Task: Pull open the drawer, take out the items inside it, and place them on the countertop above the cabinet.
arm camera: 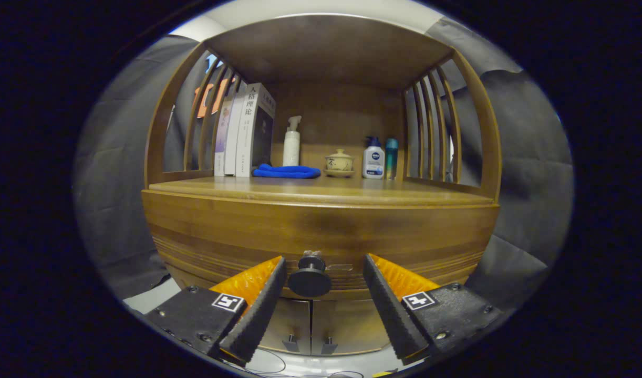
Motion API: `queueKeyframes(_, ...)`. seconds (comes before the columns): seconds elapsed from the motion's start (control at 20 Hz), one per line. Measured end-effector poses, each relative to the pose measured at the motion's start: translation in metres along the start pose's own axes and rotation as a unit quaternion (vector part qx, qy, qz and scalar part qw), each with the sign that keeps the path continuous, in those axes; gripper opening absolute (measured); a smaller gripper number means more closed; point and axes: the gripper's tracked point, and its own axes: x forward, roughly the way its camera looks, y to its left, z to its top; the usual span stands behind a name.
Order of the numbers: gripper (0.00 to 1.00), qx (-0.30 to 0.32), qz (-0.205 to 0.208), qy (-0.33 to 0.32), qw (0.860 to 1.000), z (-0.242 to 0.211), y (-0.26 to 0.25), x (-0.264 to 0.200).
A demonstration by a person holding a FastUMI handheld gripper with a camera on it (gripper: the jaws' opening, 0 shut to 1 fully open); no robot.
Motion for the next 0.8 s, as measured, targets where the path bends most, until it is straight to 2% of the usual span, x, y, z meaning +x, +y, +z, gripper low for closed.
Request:
queueKeyframes(0.1, 0.83, 0.006, 0.006, 0.005, 1.000, -0.003, 0.004, 0.003)
queueKeyframes(0.2, 0.66, 0.011, 0.014, 0.007, 1.000, -0.003, 0.011, 0.005)
queueKeyframes(0.3, 0.48, 0.017, -0.005, 0.012, 1.000, -0.005, 0.009, 0.007)
queueKeyframes(0.55, 0.39, 0.026, -0.001, 0.025, 0.999, -0.005, 0.009, 0.005)
queueKeyframes(0.8, 0.36, 0.007, -0.002, 0.033, 0.999, -0.006, 0.010, 0.001)
